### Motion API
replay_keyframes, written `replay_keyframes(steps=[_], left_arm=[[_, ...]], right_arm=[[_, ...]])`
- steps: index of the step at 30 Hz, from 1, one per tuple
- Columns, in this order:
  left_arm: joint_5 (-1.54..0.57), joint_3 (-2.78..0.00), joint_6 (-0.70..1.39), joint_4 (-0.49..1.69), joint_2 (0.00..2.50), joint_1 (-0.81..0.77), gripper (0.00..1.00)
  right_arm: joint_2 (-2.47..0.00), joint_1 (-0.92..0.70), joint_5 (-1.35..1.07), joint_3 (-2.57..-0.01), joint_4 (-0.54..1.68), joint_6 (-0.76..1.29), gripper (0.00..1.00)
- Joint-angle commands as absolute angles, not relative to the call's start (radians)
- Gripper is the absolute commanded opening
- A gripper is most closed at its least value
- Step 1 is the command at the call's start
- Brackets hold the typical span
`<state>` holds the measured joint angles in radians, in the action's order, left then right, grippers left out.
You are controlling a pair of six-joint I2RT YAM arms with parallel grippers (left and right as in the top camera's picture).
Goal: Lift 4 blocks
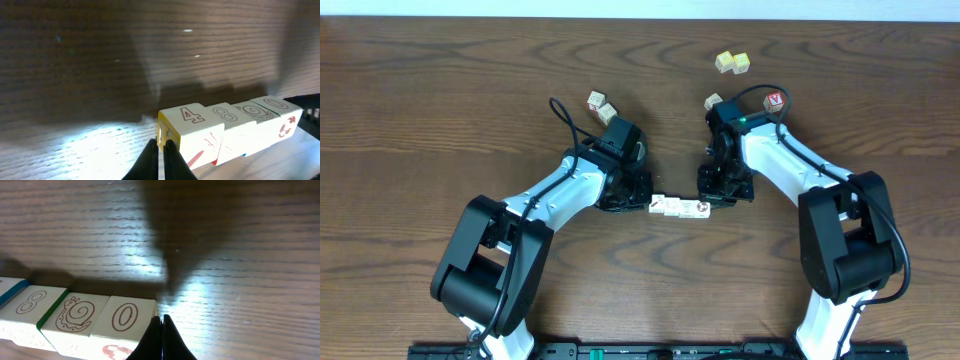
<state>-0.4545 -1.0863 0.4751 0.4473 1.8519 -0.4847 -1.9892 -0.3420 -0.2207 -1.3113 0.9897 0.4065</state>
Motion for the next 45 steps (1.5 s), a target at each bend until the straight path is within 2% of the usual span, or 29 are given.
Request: replay_keyframes(steps=[1, 4, 7, 13, 16, 18, 20, 23, 28, 35, 45], left_arm=[[-0.486, -1.081, 0.488, 0.450, 1.859, -0.497, 0.08], [-0.450, -1.082, 0.487, 0.464, 1.855, -0.493, 0.07], [-0.282, -1.108, 0.487, 0.561, 1.807, -0.458, 0.07], [-0.245, -1.129, 0.472, 0.576, 1.663, -0.429, 0.08], [-0.245, -1.128, 0.473, 0.535, 1.648, -0.448, 0.07], [-0.238, -1.128, 0.473, 0.506, 1.657, -0.466, 0.07], [-0.181, -1.128, 0.473, 0.490, 1.672, -0.482, 0.07], [-0.090, -1.129, 0.472, 0.502, 1.673, -0.476, 0.08], [-0.085, -1.160, 0.456, 0.561, 1.608, -0.429, 0.07], [-0.092, -1.160, 0.450, 0.489, 1.578, -0.431, 0.07], [-0.056, -1.160, 0.450, 0.463, 1.662, -0.437, 0.07]], right_arm=[[-1.988, -0.325, -0.236, -1.305, 0.990, 0.411, 0.01], [-1.988, -0.313, -0.207, -1.308, 1.000, 0.411, 0.01], [-1.988, -0.279, -0.108, -1.353, 1.088, 0.411, 0.01], [-1.988, -0.249, -0.065, -1.438, 1.178, 0.383, 0.04], [-1.988, -0.259, -0.101, -1.433, 1.174, 0.356, 0.07], [-1.988, -0.273, -0.106, -1.422, 1.180, 0.350, 0.01], [-1.988, -0.294, -0.107, -1.408, 1.202, 0.351, 0.01], [-1.983, -0.329, -0.105, -1.406, 1.267, 0.370, 0.01], [-1.900, -0.385, -0.067, -1.406, 1.320, 0.371, 0.01], [-1.768, -0.509, -0.073, -1.387, 1.260, 0.470, 0.01], [-1.765, -0.746, -0.086, -1.196, 0.989, 0.693, 0.01]])
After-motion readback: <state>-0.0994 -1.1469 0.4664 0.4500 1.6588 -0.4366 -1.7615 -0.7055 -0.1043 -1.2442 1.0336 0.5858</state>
